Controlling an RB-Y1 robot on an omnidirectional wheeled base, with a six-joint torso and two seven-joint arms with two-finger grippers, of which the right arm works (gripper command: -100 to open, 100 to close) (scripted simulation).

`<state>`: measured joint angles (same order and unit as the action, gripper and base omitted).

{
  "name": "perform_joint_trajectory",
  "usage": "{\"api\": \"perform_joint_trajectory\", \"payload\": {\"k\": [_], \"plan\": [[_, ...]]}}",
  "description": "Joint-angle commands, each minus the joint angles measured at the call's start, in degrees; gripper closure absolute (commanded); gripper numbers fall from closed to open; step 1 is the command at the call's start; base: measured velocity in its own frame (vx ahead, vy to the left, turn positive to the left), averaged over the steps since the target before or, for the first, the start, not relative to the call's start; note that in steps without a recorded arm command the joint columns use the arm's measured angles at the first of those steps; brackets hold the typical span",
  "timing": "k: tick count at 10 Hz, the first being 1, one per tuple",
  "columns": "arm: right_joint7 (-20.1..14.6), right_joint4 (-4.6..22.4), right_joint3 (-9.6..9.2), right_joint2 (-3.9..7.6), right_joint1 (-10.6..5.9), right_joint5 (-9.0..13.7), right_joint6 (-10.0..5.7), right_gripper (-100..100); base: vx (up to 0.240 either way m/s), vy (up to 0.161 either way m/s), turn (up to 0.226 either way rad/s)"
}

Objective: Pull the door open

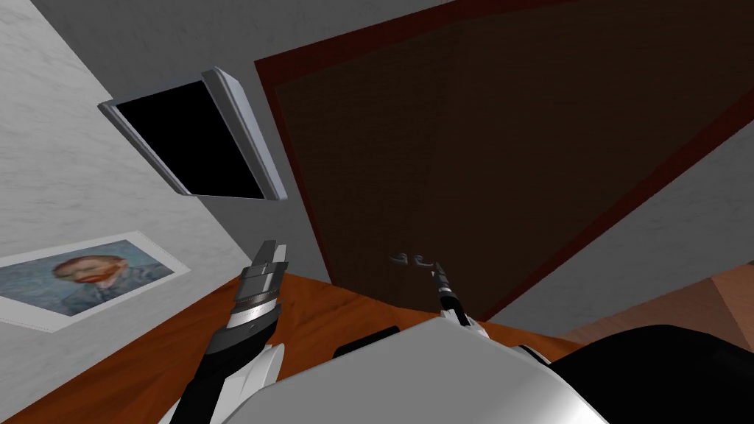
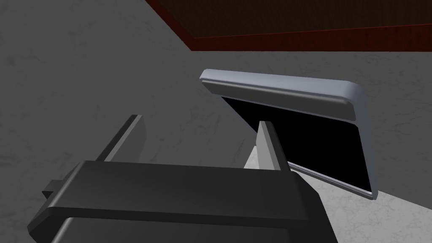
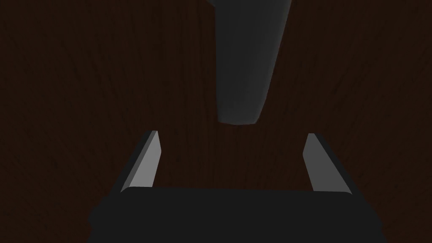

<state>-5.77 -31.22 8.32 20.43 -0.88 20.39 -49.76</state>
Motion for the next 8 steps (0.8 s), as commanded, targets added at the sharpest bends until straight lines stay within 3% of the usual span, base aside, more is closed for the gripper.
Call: {"api": "perform_joint_trajectory", "payload": {"k": [1,2,3,8], "plan": [[-0.1,0.66,-0.96,-1.14,-1.62,-0.57,-1.0,-100,0.126,0.097,0.163],[-0.19,1.58,-0.58,-0.48,-1.76,-0.35,-0.87,-100,0.067,0.052,0.044],[-0.19,1.58,-0.58,-0.48,-1.76,-0.35,-0.87,100,-0.007,-0.007,-0.041],[-0.19,1.58,-0.58,-0.48,-1.76,-0.35,-0.87,100,-0.011,-0.007,0.008]]}}
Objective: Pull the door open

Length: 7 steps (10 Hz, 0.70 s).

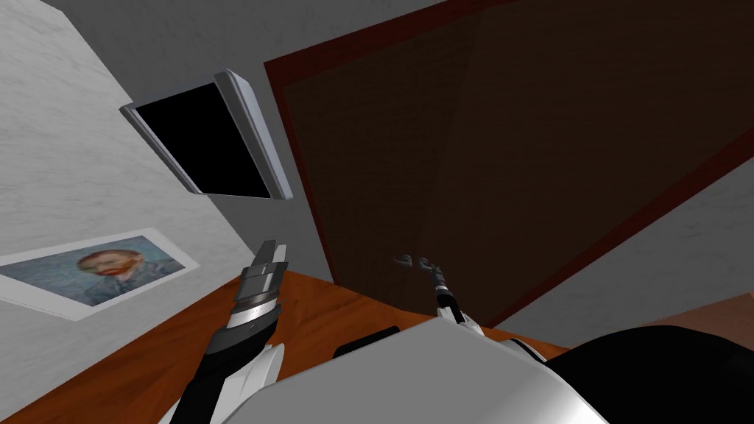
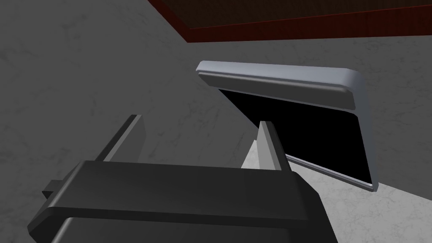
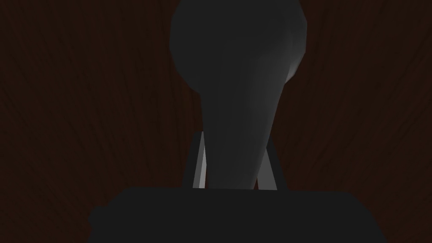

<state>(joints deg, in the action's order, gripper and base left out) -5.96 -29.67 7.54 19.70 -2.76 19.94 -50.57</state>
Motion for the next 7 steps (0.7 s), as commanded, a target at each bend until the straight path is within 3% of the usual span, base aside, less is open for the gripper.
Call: {"api": "perform_joint_trajectory", "payload": {"k": [1,5,7], "plan": [[-0.39,0.36,0.34,0.97,1.03,0.17,-0.07,100,-0.109,-0.051,-0.013],[-1.16,0.34,-0.2,1.61,1.66,-0.2,-0.3,100,-0.156,-0.024,0.003],[-2.77,-0.27,-2.19,1.94,1.92,-1.45,-0.84,100,-0.204,-0.003,0.101]]}}
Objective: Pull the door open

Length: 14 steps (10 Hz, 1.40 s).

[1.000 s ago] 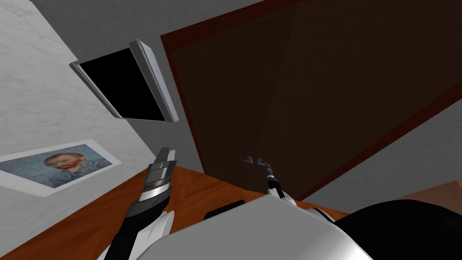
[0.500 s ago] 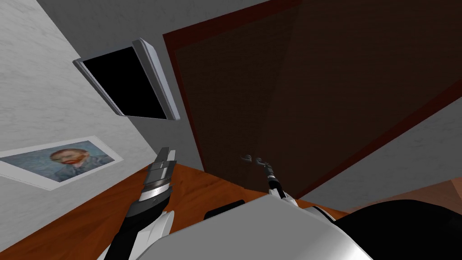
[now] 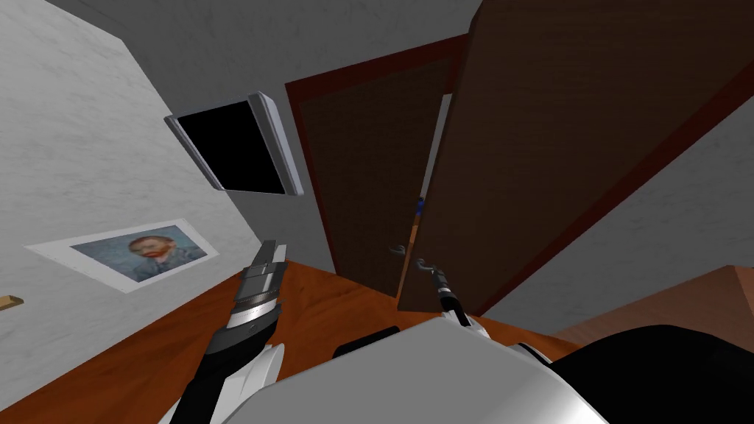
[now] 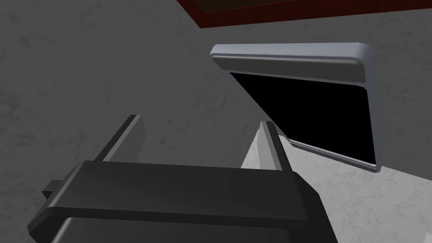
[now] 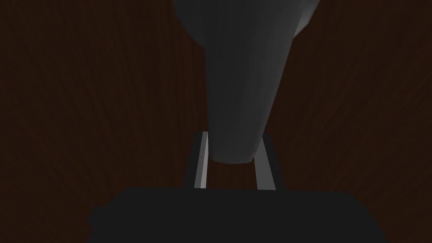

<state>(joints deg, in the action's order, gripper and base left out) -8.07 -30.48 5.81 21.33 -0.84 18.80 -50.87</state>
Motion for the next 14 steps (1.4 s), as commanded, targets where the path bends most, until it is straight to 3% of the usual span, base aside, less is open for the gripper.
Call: {"api": "perform_joint_trajectory", "payload": {"k": [1,2,5,6,8,9,12,14], "plan": [[-1.25,0.25,-1.3,0.3,-0.05,-0.84,-0.74,100,-0.221,-0.039,0.116],[-2.11,-0.22,-2.6,0.21,-0.2,-1.65,-1.05,100,-0.245,-0.038,0.151],[-2.64,-0.54,-3.45,0.12,-0.33,-2.17,-1.24,100,-0.114,-0.038,0.051],[-3.55,-1.1,-4.94,-0.08,-0.61,-3.09,-1.57,100,-0.085,-0.035,0.129],[-4.13,-1.47,-5.91,-0.25,-0.82,-3.69,-1.79,100,-0.087,-0.044,0.079],[-3.9,-0.48,-4.9,0.57,-0.92,-3.11,-1.58,100,-0.039,-0.032,0.016],[-5.78,-1.11,-7.0,1.35,0.04,-4.25,-3.03,100,-0.174,-0.014,0.092],[-6.11,-1.23,-7.39,1.49,0.22,-4.46,-3.29,100,-0.145,-0.019,0.038]]}}
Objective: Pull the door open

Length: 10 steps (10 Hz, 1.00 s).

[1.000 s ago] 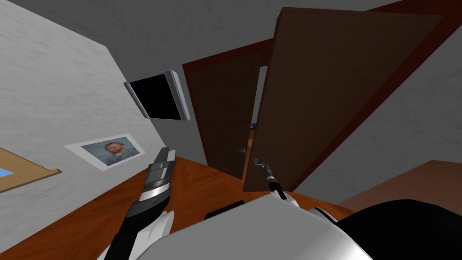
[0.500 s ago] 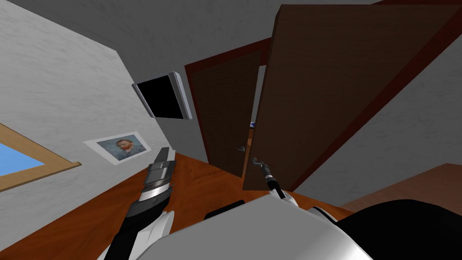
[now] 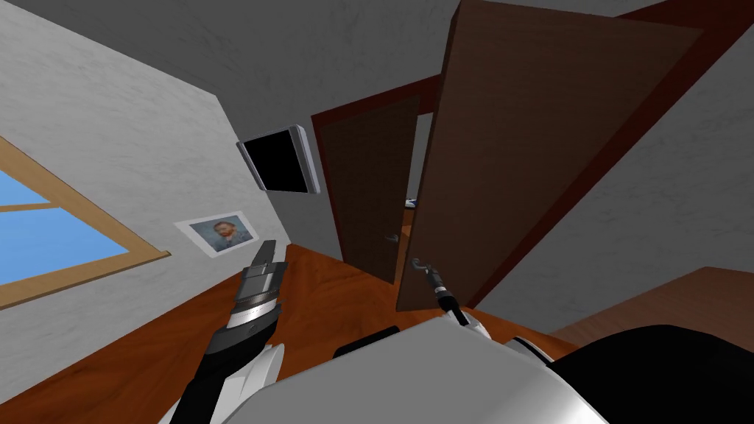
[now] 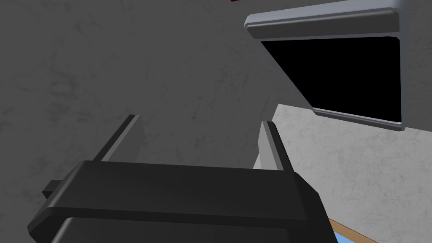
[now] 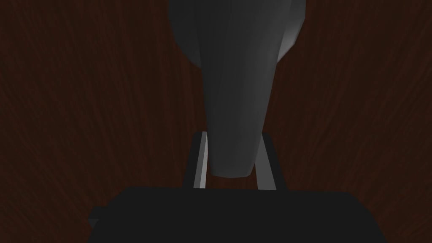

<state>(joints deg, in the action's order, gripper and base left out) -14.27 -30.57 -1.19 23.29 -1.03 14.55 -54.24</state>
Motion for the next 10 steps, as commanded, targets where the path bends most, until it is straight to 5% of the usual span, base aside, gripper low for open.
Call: {"api": "perform_joint_trajectory", "payload": {"k": [1,6,7,10], "plan": [[-0.94,-1.5,-1.58,-0.05,0.98,-0.85,-0.74,100,-0.135,-0.029,0.099],[-3.18,-2.31,-4.17,0.83,2.18,-2.24,-2.48,100,-0.144,-0.035,0.077],[-2.43,-3.17,-3.07,1.16,2.73,-1.63,-1.32,100,-0.082,-0.03,0.018],[-4.37,-3.51,-5.11,2.51,4.95,-2.3,-4.32,100,-0.189,-0.041,0.139]]}}
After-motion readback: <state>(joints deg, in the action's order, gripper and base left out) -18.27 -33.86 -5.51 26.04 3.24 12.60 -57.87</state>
